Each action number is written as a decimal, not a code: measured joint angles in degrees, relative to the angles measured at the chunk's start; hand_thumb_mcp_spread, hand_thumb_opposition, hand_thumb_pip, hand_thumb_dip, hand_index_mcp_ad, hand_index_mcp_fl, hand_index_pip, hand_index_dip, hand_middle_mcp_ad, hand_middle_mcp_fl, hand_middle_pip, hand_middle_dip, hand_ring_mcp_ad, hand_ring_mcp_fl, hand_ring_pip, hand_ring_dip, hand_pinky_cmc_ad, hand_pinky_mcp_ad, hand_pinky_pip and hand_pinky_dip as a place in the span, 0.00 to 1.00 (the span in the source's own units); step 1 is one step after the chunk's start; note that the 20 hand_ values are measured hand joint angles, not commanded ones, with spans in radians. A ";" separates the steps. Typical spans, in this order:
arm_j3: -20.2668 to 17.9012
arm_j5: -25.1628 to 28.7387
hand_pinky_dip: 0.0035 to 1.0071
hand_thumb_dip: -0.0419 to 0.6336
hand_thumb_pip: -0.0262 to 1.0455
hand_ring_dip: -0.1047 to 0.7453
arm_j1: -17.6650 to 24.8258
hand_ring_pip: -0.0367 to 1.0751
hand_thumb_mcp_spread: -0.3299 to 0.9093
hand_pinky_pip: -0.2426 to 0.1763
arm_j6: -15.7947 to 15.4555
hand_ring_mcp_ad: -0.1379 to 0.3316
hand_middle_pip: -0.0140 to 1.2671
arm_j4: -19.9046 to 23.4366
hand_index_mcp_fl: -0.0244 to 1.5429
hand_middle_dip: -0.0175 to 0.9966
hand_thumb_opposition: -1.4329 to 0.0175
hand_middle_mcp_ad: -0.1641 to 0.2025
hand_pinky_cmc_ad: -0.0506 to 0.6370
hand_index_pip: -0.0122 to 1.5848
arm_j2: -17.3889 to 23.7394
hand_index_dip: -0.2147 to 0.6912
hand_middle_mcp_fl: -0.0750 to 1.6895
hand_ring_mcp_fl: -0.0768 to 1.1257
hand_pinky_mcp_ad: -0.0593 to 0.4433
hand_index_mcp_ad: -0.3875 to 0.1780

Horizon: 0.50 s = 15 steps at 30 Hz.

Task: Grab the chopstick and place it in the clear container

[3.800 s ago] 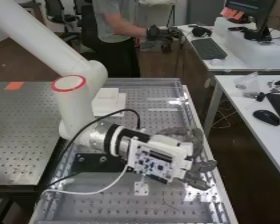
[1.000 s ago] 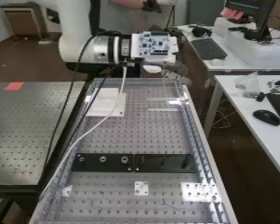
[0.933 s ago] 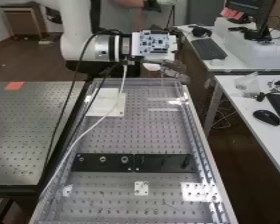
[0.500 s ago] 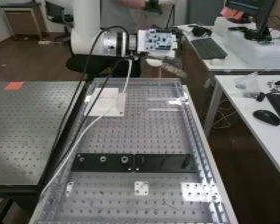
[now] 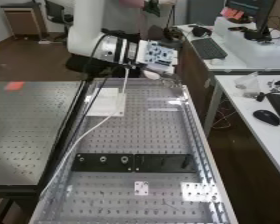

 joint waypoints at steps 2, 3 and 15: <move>0.45 -0.15 0.15 0.55 0.38 0.69 -0.12 0.14 0.95 0.58 0.79 0.45 0.17 -1.35 0.76 0.82 0.25 0.13 0.63 0.36 -0.35 0.74 0.77 0.57 0.75 0.48; 1.00 -0.28 0.15 0.55 0.38 0.70 -0.21 0.14 0.95 0.58 0.94 0.45 0.17 -1.81 0.76 0.82 0.25 0.13 0.63 0.35 -0.68 0.74 0.77 0.57 0.75 0.48; 6.96 -0.31 0.15 0.55 0.38 0.70 -0.43 0.14 0.95 0.58 4.24 0.45 0.17 -9.38 0.78 0.82 0.25 0.12 0.63 0.33 -4.79 0.77 0.77 0.57 0.75 0.49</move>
